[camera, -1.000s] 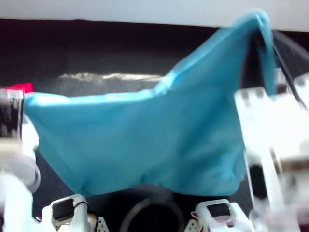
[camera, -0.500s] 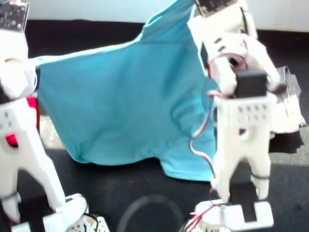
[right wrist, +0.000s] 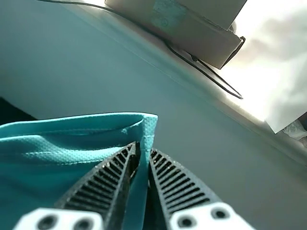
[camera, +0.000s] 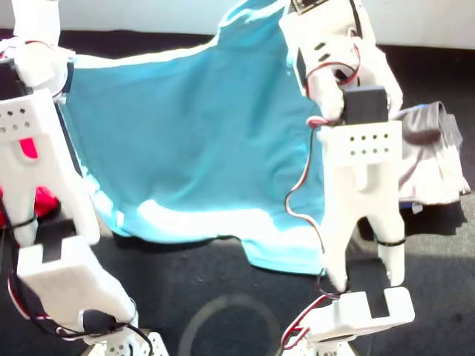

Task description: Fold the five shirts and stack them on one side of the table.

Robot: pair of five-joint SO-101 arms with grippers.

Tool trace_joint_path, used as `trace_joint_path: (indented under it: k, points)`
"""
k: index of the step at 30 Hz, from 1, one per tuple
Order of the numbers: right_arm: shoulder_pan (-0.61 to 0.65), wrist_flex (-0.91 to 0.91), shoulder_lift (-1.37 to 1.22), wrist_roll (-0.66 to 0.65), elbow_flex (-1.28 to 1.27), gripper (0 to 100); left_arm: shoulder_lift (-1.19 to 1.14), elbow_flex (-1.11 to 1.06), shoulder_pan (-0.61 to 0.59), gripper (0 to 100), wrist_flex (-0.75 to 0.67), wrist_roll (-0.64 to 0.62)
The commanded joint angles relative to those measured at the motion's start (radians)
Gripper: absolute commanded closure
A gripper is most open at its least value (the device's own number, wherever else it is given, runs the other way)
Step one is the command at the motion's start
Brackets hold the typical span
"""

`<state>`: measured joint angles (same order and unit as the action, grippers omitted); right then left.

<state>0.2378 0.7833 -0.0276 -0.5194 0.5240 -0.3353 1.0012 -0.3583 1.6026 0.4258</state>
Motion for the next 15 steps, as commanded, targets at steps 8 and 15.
trace_joint_path:
  k: [8,15]
  points:
    - [-0.013,-0.028,-0.185,0.006,-0.021,99.1,-0.255,0.062,0.099,99,-0.058,0.002]
    - [-0.024,-0.076,-0.265,0.006,-0.019,99.1,-0.32,0.059,0.104,99,-0.167,0.002]
